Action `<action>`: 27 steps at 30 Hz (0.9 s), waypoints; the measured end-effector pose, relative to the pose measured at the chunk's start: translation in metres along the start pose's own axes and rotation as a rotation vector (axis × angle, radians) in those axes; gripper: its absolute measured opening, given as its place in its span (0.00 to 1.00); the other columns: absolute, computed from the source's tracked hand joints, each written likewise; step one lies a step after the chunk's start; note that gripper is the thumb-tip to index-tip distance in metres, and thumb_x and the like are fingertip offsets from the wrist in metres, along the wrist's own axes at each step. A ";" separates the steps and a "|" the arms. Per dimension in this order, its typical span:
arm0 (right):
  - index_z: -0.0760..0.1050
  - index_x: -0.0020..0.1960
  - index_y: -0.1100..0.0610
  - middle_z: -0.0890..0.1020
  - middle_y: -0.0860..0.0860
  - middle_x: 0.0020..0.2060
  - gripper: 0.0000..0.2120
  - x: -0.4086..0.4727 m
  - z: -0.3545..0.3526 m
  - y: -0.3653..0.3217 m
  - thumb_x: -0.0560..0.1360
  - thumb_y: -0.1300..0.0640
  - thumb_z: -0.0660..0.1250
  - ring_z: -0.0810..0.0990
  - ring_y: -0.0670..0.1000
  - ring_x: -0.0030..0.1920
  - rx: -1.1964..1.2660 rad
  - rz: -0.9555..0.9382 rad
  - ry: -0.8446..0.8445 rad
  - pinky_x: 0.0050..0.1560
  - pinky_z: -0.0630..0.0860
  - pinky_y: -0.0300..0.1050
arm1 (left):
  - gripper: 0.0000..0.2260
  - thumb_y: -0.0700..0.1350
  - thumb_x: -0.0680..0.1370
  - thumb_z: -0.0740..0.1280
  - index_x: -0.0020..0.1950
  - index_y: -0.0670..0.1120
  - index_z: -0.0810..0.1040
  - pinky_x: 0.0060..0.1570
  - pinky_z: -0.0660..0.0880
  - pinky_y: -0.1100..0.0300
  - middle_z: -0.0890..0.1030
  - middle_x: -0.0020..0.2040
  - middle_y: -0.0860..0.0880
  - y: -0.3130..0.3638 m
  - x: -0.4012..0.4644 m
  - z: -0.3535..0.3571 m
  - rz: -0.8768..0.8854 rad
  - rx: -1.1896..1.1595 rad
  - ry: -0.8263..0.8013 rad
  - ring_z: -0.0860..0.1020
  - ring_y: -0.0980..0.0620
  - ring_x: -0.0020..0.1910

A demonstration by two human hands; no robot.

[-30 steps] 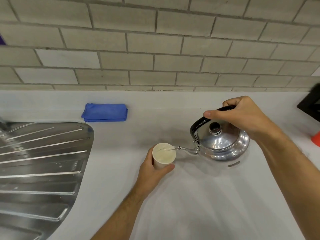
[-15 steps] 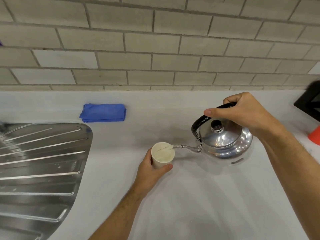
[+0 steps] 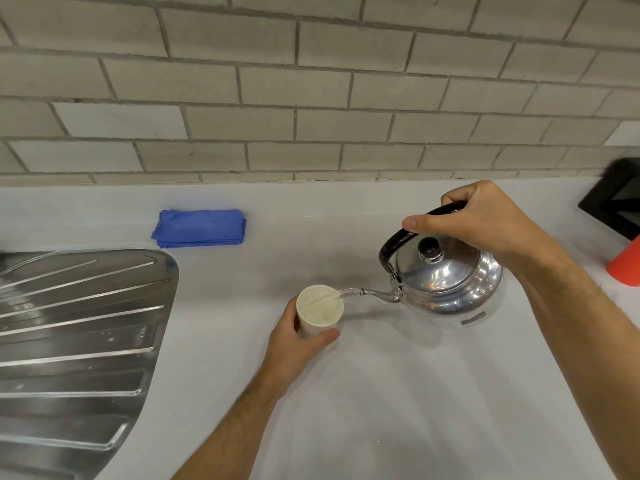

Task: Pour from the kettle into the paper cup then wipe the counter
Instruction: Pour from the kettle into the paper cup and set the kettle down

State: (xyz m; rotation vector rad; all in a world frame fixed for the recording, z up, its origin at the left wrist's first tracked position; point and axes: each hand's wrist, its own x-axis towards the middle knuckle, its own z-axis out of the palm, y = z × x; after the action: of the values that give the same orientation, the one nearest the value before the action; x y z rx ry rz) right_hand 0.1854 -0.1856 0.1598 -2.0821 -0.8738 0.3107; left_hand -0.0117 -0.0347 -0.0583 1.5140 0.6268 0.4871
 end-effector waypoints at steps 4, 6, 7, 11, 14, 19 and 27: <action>0.68 0.21 0.53 0.68 0.45 0.18 0.28 0.000 -0.001 0.000 0.54 0.39 0.83 0.67 0.46 0.20 -0.001 0.008 0.000 0.21 0.64 0.35 | 0.32 0.44 0.65 0.80 0.65 0.59 0.72 0.57 0.74 0.64 0.79 0.60 0.61 0.000 0.000 0.000 0.002 -0.001 -0.006 0.76 0.65 0.58; 0.67 0.22 0.54 0.67 0.46 0.19 0.29 0.000 -0.001 0.000 0.54 0.38 0.83 0.67 0.46 0.21 -0.006 0.011 0.003 0.23 0.64 0.37 | 0.32 0.43 0.65 0.80 0.65 0.58 0.72 0.58 0.74 0.63 0.79 0.60 0.60 -0.001 0.000 -0.001 0.002 -0.006 -0.008 0.76 0.63 0.59; 0.67 0.22 0.55 0.67 0.47 0.19 0.29 0.000 -0.002 0.000 0.53 0.38 0.83 0.67 0.47 0.22 -0.009 0.013 0.006 0.24 0.64 0.38 | 0.32 0.44 0.65 0.80 0.66 0.58 0.71 0.59 0.74 0.62 0.79 0.61 0.59 -0.001 0.000 -0.001 0.001 -0.005 -0.009 0.76 0.62 0.60; 0.69 0.23 0.55 0.70 0.49 0.20 0.28 0.001 -0.002 -0.001 0.53 0.37 0.83 0.69 0.48 0.23 -0.017 0.021 0.003 0.26 0.67 0.40 | 0.34 0.45 0.65 0.80 0.67 0.57 0.70 0.59 0.74 0.62 0.78 0.62 0.58 -0.001 0.001 0.000 -0.004 0.006 -0.012 0.75 0.58 0.62; 0.70 0.23 0.55 0.72 0.50 0.21 0.28 0.002 -0.003 -0.002 0.53 0.37 0.83 0.70 0.48 0.23 -0.029 0.024 0.007 0.27 0.68 0.41 | 0.34 0.46 0.65 0.80 0.67 0.58 0.70 0.55 0.74 0.66 0.78 0.62 0.59 0.000 0.000 0.000 -0.008 0.008 -0.012 0.75 0.59 0.62; 0.70 0.22 0.54 0.72 0.48 0.20 0.28 0.002 -0.003 -0.002 0.52 0.36 0.82 0.70 0.47 0.22 -0.038 0.023 0.006 0.25 0.68 0.41 | 0.34 0.46 0.65 0.80 0.68 0.57 0.70 0.57 0.74 0.64 0.77 0.63 0.58 0.000 -0.001 0.000 -0.003 0.014 -0.011 0.75 0.58 0.62; 0.70 0.22 0.54 0.73 0.49 0.20 0.27 0.002 -0.004 -0.002 0.53 0.37 0.82 0.71 0.48 0.23 -0.036 0.015 0.001 0.27 0.70 0.42 | 0.34 0.45 0.65 0.80 0.67 0.57 0.70 0.55 0.74 0.65 0.78 0.62 0.57 0.000 0.000 0.000 0.001 0.006 -0.011 0.75 0.57 0.62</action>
State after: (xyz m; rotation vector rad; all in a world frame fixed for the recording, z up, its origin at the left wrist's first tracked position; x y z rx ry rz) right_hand 0.1883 -0.1859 0.1643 -2.1224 -0.8693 0.3048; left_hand -0.0121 -0.0344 -0.0581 1.5223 0.6195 0.4782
